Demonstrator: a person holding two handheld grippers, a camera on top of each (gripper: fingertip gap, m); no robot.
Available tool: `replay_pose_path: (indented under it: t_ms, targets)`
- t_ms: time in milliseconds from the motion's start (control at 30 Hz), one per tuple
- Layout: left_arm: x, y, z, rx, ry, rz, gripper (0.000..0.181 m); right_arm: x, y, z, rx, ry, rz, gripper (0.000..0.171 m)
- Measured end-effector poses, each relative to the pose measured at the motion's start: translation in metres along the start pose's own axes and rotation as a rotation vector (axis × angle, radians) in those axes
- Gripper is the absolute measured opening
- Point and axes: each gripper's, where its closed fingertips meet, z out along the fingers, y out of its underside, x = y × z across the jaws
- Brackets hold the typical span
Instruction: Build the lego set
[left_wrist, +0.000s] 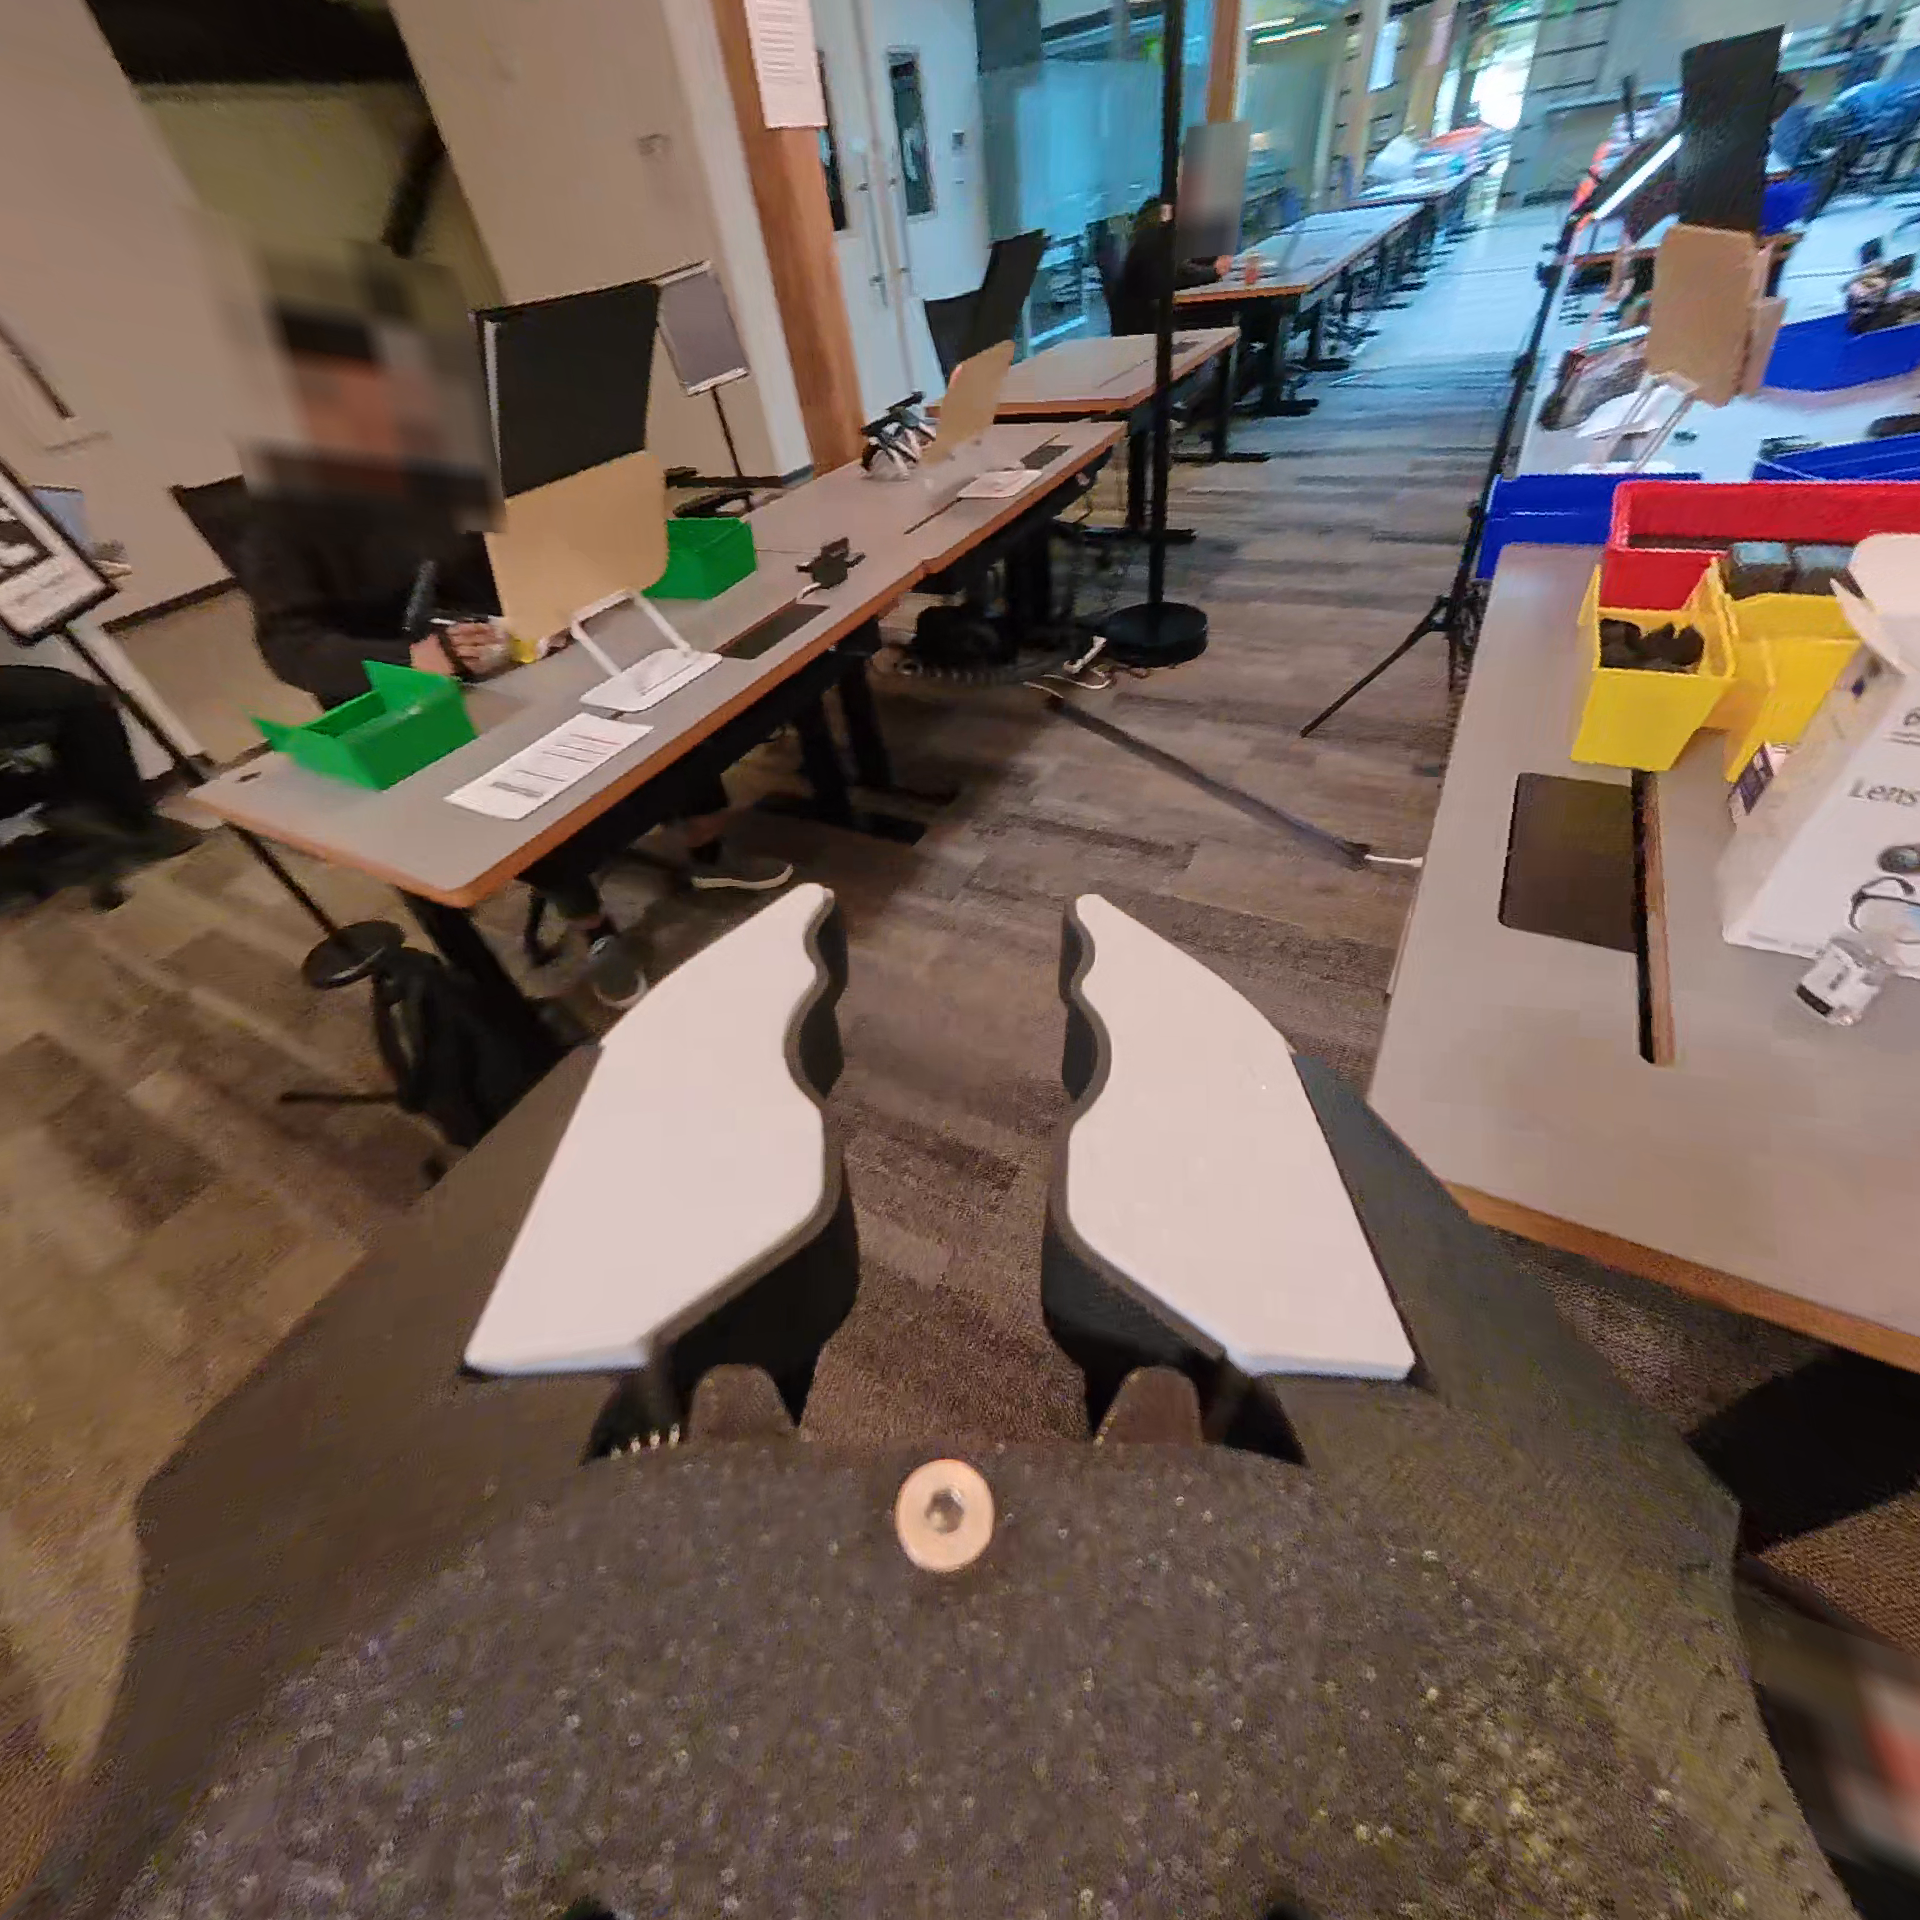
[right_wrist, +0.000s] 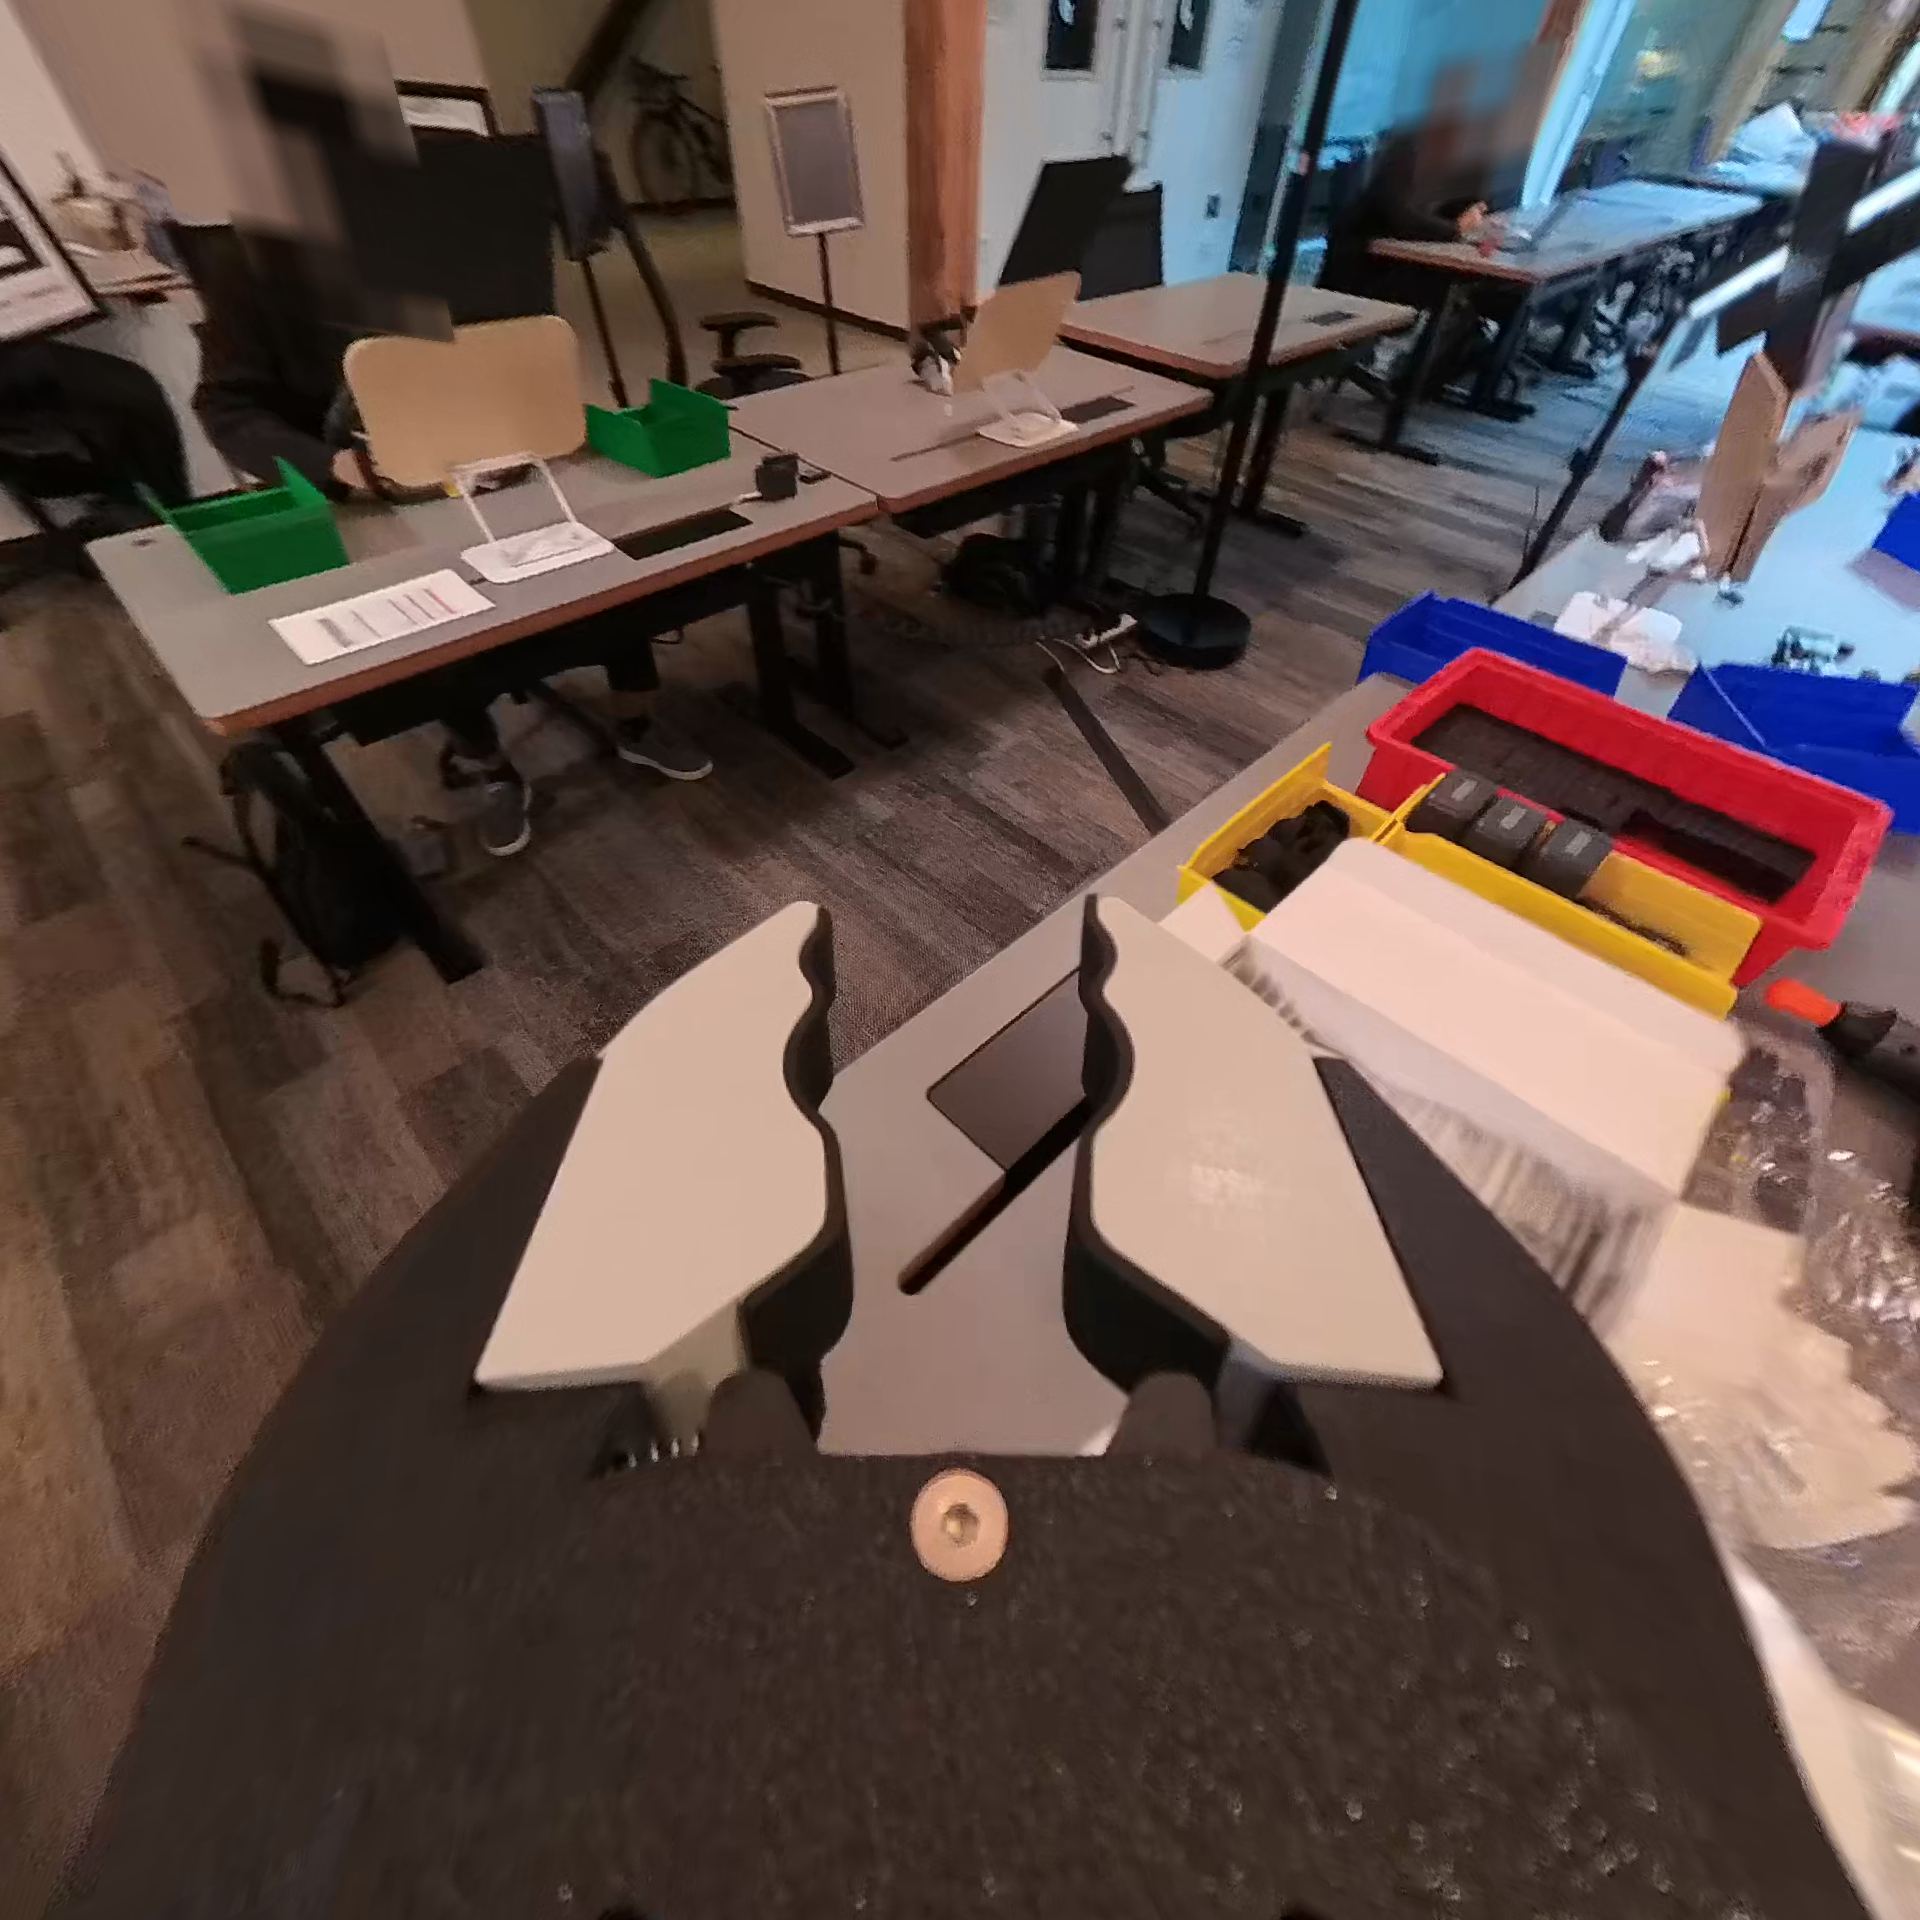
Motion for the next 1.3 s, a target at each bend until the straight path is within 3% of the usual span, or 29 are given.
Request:
replay_pose_path:
  t_ms: [100, 267, 400, 667, 867, 1033, 1167, 1300]
  targets:
    - [-0.023, 0.009, 0.071, -0.027, 0.070, -0.025, 0.040, -0.028, 0.023, 0.059, -0.028, 0.041, 0.051, 0.047]
    - [-0.055, 0.039, 0.203, -0.120, 0.196, -0.045, 0.038, -0.059, 0.059, 0.201, 0.034, 0.113, 0.093, 0.046]
    - [-0.065, 0.027, 0.320, -0.153, 0.336, -0.012, 0.038, -0.066, 0.089, 0.312, 0.013, 0.201, 0.140, 0.045]
    - [-0.032, -0.035, 0.588, -0.083, 0.640, 0.079, 0.038, -0.060, 0.060, 0.414, -0.017, 0.317, 0.284, 0.045]
    - [0.016, -0.066, 0.799, -0.022, 0.796, 0.106, 0.039, 0.001, 0.052, 0.527, -0.033, 0.528, 0.332, 0.045]
    - [0.055, -0.106, 0.990, -0.007, 0.874, 0.090, 0.039, 0.074, 0.005, 0.643, -0.059, 0.653, 0.289, 0.045]
    - [0.106, -0.151, 1.128, -0.020, 0.914, 0.115, 0.041, 0.138, -0.041, 0.717, -0.062, 0.714, 0.291, 0.045]
    - [0.170, -0.169, 1.269, -0.042, 0.939, 0.127, 0.042, 0.216, -0.041, 0.800, -0.061, 0.772, 0.315, 0.045]
